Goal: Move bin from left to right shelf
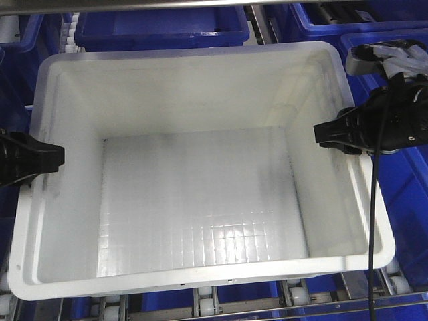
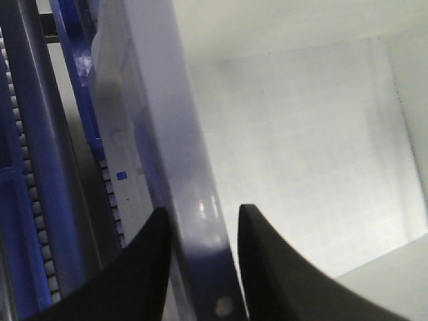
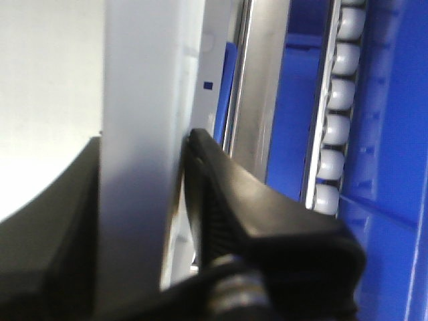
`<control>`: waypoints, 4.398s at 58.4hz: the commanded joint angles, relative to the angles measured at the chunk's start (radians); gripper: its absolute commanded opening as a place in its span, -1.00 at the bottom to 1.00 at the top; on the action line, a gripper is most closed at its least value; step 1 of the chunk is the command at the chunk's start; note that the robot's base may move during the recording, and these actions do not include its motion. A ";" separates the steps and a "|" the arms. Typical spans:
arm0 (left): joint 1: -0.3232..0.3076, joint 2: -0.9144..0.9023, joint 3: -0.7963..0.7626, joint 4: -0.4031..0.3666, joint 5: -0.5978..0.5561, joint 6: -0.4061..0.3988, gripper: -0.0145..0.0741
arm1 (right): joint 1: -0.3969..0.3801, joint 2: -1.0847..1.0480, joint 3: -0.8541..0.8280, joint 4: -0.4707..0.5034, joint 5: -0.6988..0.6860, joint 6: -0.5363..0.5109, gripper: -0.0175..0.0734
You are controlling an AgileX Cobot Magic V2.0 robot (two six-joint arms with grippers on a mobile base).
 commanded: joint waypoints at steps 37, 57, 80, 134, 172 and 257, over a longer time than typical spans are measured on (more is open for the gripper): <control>-0.016 -0.025 -0.044 -0.081 -0.116 0.037 -0.64 | 0.011 -0.031 -0.047 0.088 -0.074 -0.028 -0.61; -0.016 -0.025 -0.044 -0.074 -0.135 0.037 -0.29 | 0.011 -0.031 -0.047 0.088 -0.074 -0.028 -0.32; -0.016 -0.025 -0.044 -0.057 -0.142 0.037 0.05 | 0.011 -0.031 -0.047 0.051 -0.078 -0.028 0.30; -0.016 -0.026 -0.047 -0.056 -0.192 0.038 0.08 | 0.011 -0.031 -0.047 0.032 -0.117 -0.027 0.54; -0.016 -0.091 -0.043 -0.054 -0.224 0.086 0.08 | 0.011 -0.158 0.028 0.037 -0.283 -0.050 0.46; -0.016 -0.952 0.538 -0.022 -0.444 0.168 0.08 | 0.011 -1.162 0.791 0.032 -0.653 -0.234 0.42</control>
